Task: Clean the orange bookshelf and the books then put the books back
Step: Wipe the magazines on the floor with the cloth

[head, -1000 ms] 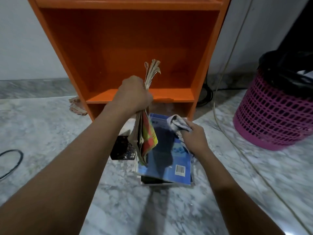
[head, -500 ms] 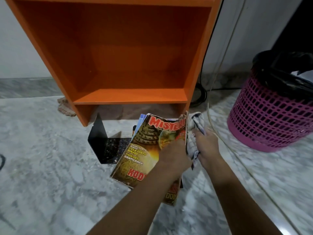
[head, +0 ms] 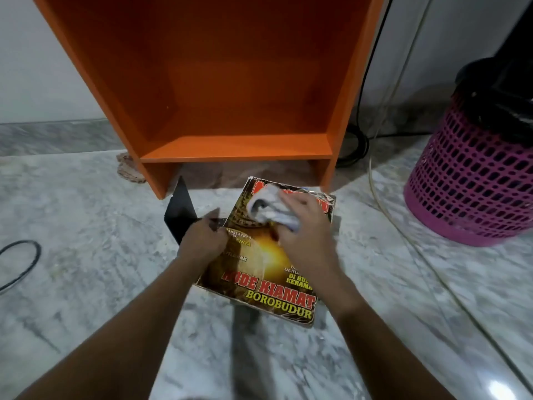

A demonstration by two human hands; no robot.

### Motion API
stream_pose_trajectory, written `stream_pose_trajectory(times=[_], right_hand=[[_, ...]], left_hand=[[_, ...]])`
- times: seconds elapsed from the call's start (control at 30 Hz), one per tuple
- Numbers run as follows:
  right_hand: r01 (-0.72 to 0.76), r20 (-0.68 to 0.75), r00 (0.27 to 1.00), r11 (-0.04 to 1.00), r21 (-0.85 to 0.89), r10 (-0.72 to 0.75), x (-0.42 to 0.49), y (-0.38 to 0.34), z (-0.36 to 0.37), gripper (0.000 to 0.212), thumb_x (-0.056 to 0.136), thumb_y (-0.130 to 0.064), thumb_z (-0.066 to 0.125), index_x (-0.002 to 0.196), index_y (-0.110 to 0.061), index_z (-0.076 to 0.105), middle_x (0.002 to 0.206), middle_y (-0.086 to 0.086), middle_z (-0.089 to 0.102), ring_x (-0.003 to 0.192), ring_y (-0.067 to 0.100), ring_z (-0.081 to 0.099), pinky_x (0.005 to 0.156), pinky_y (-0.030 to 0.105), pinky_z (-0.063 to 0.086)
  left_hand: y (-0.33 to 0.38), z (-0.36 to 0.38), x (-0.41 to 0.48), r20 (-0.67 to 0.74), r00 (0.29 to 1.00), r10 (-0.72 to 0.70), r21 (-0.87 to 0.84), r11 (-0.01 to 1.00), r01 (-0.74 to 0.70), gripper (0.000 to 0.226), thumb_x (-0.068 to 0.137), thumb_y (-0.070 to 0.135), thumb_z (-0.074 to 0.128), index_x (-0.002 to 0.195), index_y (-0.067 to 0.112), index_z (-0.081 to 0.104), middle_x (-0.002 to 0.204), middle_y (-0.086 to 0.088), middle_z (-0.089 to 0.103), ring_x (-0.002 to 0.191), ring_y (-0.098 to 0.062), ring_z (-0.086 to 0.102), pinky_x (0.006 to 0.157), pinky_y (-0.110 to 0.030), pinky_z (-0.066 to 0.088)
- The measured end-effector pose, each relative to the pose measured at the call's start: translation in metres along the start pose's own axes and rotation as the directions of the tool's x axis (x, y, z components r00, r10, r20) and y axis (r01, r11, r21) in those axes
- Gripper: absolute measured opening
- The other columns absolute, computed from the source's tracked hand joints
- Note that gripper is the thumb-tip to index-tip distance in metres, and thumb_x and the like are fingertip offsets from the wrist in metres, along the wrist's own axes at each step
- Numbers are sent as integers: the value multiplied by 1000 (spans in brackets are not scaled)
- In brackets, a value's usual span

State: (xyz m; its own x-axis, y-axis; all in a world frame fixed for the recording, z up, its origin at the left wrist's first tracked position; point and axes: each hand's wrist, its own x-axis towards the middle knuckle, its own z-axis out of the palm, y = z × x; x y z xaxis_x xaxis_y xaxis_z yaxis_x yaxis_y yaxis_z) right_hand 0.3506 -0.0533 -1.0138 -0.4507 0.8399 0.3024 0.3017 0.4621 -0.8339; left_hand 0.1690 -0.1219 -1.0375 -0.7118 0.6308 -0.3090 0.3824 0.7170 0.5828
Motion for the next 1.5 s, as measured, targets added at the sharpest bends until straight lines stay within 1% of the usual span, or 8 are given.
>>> stream_pose_trajectory(times=[0.2,0.27,0.4,0.57,0.9,1.13,1.23,1.5], right_hand=[[297,551,823,932,-210,-138,-59,5,72,61,79,-2,56,134,-28,55,139,-1,46,123,26,47,95,44,47],[391,474,855,864,-318,-213,-56,22,74,66,70,-1,60,131,-25,59,135,1,55,119,30,53,93,49,48],[55,89,996,883,-467,-15,-22,62,39,66,80,8,54,138,-24,54,142,1,51,131,23,44,112,42,35],[-242,-155,966,935,-261,206,32,72,-3,55,84,10,51,134,-12,58,124,15,55,107,26,53,83,24,39],[329,416,897,853,-406,-148,70,35,103,66,80,11,55,139,-20,53,139,5,49,125,25,43,96,44,48],[-380,-168,923,880,-285,345,137,92,55,44,87,-1,58,127,-17,62,111,11,69,86,25,64,70,37,55],[-390,-301,897,901,-189,325,130,73,39,53,85,2,54,133,-19,59,111,7,66,87,28,64,63,28,45],[-102,176,969,933,-346,171,-49,18,66,66,91,0,49,147,-33,39,151,-14,34,126,-6,31,105,18,39]], left_hand=[[-29,-20,6,273,962,-17,-183,981,69,12,93,16,63,89,9,72,94,-13,69,87,-26,65,76,-33,52],[-30,-19,7,294,956,-19,-182,980,75,15,95,18,60,87,8,69,94,-14,68,86,-27,64,77,-35,52],[-28,-20,4,368,930,8,-172,983,59,23,100,21,49,101,3,63,99,-14,68,94,-30,65,83,-42,55],[-28,-19,6,387,921,39,-187,982,38,26,100,22,52,102,0,64,98,-12,70,90,-27,67,77,-37,56],[-37,-10,16,418,906,65,-219,975,31,17,96,24,59,88,9,58,94,-14,67,88,-30,66,84,-46,56],[-40,-6,18,418,905,75,-225,974,23,18,96,27,58,88,11,56,100,-20,66,95,-33,64,89,-44,52],[-40,-4,18,414,908,68,-221,975,28,23,97,26,56,95,3,57,99,-17,67,94,-30,65,89,-42,52],[-31,-20,13,557,831,3,-238,959,156,9,98,18,54,92,12,54,90,-9,64,70,-21,57,63,-30,50]])
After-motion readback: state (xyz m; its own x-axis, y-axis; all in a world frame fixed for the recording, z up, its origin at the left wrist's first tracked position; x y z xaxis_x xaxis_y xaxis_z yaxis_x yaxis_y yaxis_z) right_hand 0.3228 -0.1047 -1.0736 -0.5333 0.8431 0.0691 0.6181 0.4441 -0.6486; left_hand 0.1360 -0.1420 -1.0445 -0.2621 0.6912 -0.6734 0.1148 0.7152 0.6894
